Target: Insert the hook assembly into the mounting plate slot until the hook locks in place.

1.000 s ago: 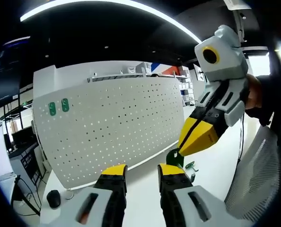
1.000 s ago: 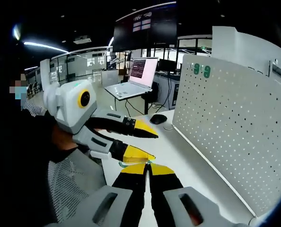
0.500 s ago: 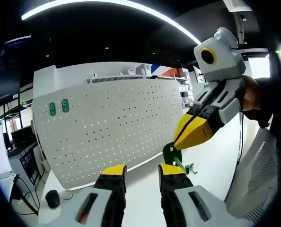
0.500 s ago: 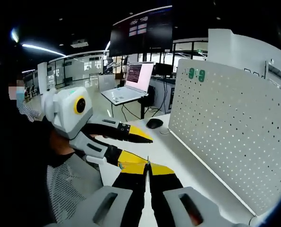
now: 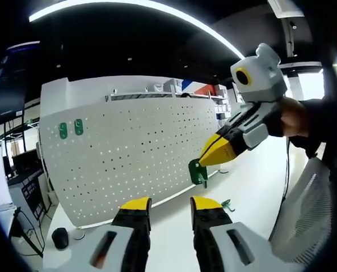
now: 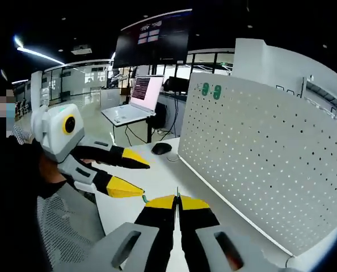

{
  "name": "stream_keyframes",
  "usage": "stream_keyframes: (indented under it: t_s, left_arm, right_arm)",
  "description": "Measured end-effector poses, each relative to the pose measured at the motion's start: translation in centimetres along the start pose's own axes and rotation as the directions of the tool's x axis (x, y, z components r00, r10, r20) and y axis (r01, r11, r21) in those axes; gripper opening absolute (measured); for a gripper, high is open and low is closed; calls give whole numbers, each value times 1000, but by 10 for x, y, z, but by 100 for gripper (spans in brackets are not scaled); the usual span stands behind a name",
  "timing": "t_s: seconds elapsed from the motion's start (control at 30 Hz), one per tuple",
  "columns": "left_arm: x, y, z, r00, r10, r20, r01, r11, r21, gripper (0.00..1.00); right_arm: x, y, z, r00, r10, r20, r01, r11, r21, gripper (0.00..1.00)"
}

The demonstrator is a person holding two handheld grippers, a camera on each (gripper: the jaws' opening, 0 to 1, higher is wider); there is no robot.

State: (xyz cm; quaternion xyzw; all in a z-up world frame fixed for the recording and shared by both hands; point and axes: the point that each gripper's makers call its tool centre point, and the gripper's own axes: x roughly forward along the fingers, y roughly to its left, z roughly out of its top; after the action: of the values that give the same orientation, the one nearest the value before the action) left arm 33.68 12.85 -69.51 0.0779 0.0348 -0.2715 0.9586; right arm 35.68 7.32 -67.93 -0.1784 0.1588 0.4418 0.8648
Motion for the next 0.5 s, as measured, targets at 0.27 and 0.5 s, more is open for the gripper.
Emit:
stream_keyframes:
  t_s: [0.27, 0.5]
  left_arm:
    - [1, -7, 5, 999, -33, 27, 33, 999, -2, 30]
    - [0, -8, 10, 997, -44, 59, 44, 999, 2, 26]
  right_arm:
    - [6, 1, 10, 999, -5, 52, 4, 1000, 13, 0]
    - [10, 13, 14, 996, 33, 77, -37, 998, 49, 0]
